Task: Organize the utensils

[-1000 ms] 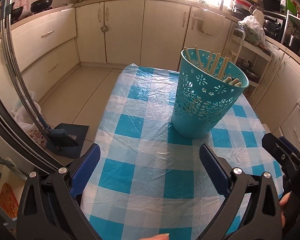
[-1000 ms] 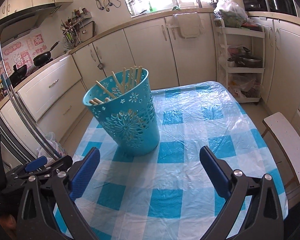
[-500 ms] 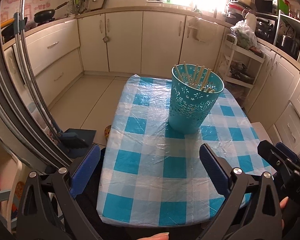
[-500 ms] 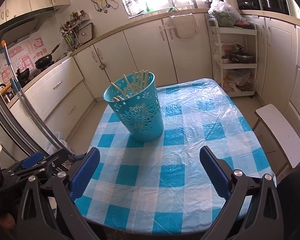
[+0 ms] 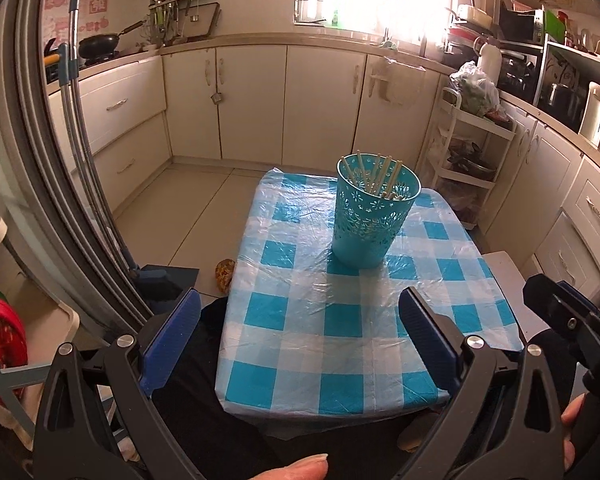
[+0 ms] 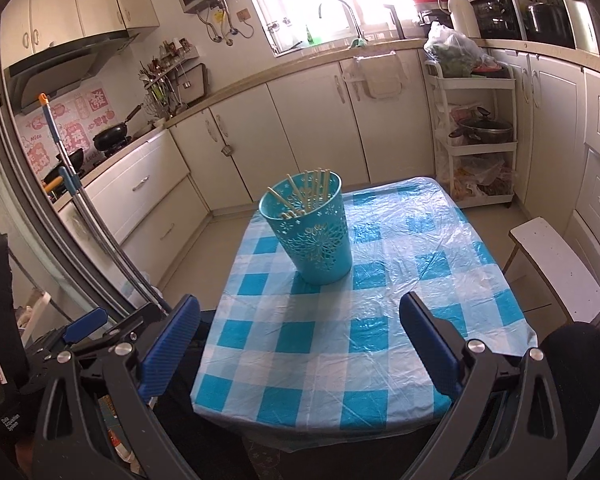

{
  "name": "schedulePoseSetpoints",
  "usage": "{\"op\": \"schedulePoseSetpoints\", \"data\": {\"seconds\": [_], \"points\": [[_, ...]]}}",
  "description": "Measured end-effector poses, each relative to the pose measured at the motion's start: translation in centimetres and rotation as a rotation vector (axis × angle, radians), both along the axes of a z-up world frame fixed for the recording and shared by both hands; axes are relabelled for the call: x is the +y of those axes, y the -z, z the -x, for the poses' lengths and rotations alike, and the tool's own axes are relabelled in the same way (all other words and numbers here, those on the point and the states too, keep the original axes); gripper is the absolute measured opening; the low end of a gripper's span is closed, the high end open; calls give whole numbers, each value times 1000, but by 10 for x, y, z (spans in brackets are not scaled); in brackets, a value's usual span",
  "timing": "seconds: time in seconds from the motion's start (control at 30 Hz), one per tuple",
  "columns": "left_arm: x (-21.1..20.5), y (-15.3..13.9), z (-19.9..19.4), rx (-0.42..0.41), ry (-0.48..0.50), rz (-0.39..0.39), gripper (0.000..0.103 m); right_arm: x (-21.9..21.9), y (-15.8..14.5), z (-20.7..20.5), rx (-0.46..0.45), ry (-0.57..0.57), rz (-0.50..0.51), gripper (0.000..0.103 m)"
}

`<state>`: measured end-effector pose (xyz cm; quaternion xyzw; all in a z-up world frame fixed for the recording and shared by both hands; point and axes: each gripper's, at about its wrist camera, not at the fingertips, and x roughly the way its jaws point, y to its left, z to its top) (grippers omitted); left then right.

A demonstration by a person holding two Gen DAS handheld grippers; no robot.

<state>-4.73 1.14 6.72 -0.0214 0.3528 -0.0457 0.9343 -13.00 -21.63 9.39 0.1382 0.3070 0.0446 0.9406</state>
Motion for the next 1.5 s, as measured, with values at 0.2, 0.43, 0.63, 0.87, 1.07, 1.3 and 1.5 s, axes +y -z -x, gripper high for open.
{"op": "schedulePoseSetpoints", "data": {"seconds": [0.2, 0.43, 0.63, 0.87, 1.07, 1.3, 1.5], "points": [[5, -14, 24, -38, 3, 1, 95, 4, -15, 21, -31, -9, -11, 96], [6, -27, 44, -59, 15, 2, 95, 9, -32, 46, -75, -16, -8, 96], [11, -44, 63, -98, 19, 12, 95, 10, -43, 63, -96, -12, -3, 96], [17, -64, 87, -151, 18, 25, 95, 15, -51, 86, -133, -3, 13, 96], [18, -69, 100, -162, 24, 19, 95, 22, -58, 106, -188, 3, 45, 96], [20, -76, 114, -197, 25, 9, 95, 30, -67, 121, -239, 7, 72, 96], [25, -81, 124, -219, 17, 29, 95, 39, -71, 131, -267, -5, 101, 96]]}}
